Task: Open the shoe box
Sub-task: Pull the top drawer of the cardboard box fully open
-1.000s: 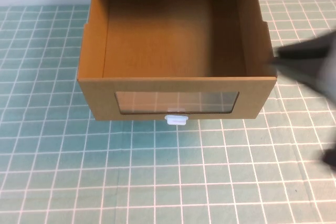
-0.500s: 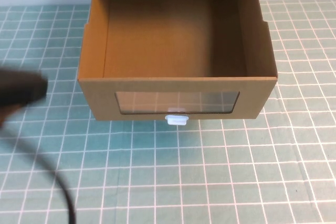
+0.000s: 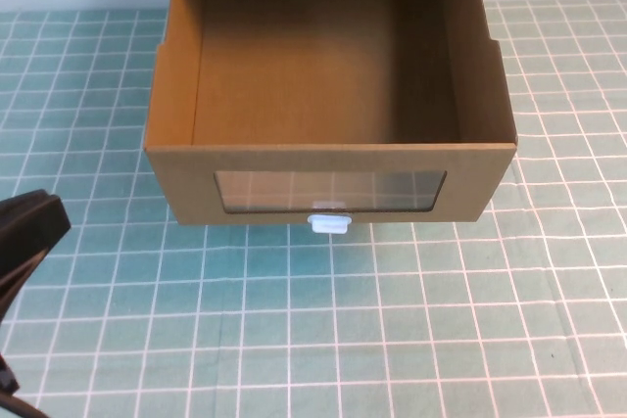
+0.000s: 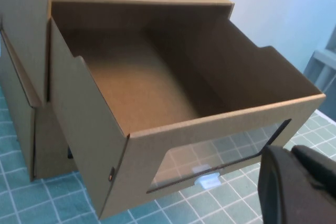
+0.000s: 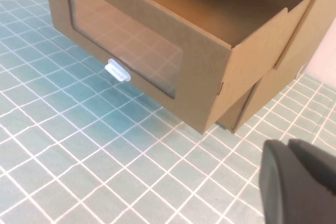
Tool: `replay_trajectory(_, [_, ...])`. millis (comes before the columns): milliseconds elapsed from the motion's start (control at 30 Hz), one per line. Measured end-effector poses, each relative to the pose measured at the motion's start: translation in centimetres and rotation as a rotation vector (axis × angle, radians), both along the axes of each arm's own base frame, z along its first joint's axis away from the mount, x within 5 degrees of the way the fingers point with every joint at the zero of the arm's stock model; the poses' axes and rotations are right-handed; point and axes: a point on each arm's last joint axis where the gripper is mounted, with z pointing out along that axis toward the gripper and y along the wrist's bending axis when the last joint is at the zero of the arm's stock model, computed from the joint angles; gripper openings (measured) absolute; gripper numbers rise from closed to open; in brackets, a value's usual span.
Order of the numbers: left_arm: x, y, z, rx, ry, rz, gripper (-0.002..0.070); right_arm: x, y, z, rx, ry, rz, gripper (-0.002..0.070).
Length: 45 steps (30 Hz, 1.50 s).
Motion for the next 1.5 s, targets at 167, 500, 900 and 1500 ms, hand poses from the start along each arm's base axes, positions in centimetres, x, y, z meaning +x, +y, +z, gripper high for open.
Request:
replay_trajectory(167, [0.0, 0.0, 0.0, -0.002, -0.004, 0.004, -0.0005, 0.0, 0.0, -0.1, -0.003, -0.001, -0.001, -0.0013])
replay_trajectory(500, [0.0, 0.0, 0.1, -0.004, -0.004, 0.006, -0.0005, 0.0, 0.0, -0.1, -0.003, -0.001, -0.001, -0.0013])
replay_trajectory(900, [-1.1, 2.9, -4.2, 0.143, -0.258, 0.273, -0.0005, 0.0, 0.0, -0.1, -0.001, -0.001, -0.001, -0.0013])
replay_trajectory(1500, [-1.9, 4.2, -18.3, 0.26, -0.041, 0.369, -0.0005, 0.0, 0.0, -0.1, 0.0, 0.0, -0.001, -0.0013])
